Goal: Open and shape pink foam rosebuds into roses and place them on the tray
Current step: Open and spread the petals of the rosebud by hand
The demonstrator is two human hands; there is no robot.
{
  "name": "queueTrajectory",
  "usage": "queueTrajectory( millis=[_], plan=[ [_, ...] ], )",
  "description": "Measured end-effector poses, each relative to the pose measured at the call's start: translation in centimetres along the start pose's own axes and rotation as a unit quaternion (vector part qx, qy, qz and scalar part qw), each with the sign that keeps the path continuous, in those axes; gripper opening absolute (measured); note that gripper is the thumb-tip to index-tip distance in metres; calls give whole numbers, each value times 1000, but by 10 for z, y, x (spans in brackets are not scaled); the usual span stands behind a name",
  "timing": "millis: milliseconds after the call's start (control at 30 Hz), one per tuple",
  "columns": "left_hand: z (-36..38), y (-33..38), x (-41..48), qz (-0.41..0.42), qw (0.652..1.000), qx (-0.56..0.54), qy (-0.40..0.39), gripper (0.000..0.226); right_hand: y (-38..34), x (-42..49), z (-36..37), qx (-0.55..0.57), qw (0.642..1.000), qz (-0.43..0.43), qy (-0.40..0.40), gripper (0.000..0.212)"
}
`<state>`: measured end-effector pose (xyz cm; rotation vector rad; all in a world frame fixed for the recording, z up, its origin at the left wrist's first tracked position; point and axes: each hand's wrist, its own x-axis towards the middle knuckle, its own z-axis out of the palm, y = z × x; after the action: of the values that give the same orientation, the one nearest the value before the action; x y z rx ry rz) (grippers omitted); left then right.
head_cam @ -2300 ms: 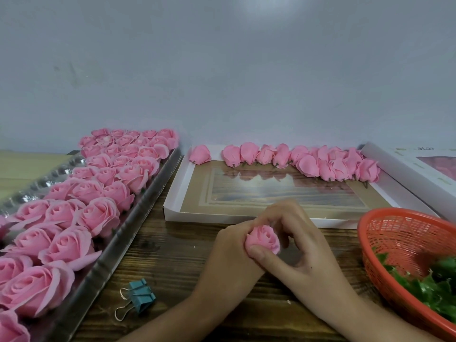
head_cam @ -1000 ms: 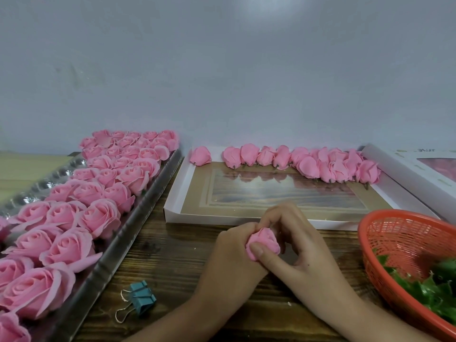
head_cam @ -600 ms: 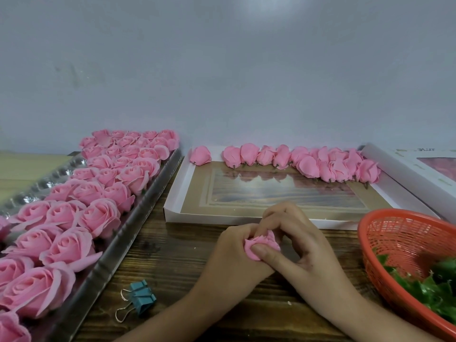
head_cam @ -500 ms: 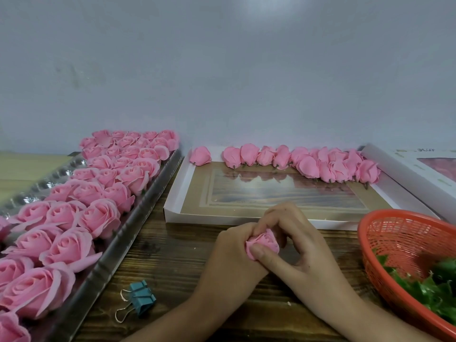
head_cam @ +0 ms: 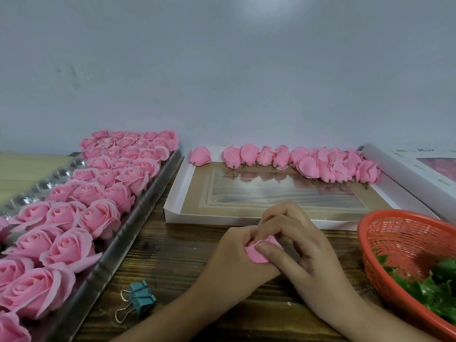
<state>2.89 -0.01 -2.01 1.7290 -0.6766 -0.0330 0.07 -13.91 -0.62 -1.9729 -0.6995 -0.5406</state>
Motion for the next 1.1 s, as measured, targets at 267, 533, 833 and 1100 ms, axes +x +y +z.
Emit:
queueTrajectory(
  millis=[267, 533, 833, 1100],
  plan=[
    [6, -9, 0, -6, 994, 92, 54, 28, 2, -2, 3, -26, 999, 41, -2, 7],
    [-1, 3, -1, -3, 1000, 3, -7, 19, 1, -1, 1, 11, 1000, 20, -4, 3],
    [7, -5, 0, 5, 994, 80, 70, 13, 3, -1, 3, -25, 999, 48, 8, 10],
    [2, -6, 1, 3, 997, 69, 18, 24, 4, -1, 1, 27, 999, 24, -18, 6]
  ],
)
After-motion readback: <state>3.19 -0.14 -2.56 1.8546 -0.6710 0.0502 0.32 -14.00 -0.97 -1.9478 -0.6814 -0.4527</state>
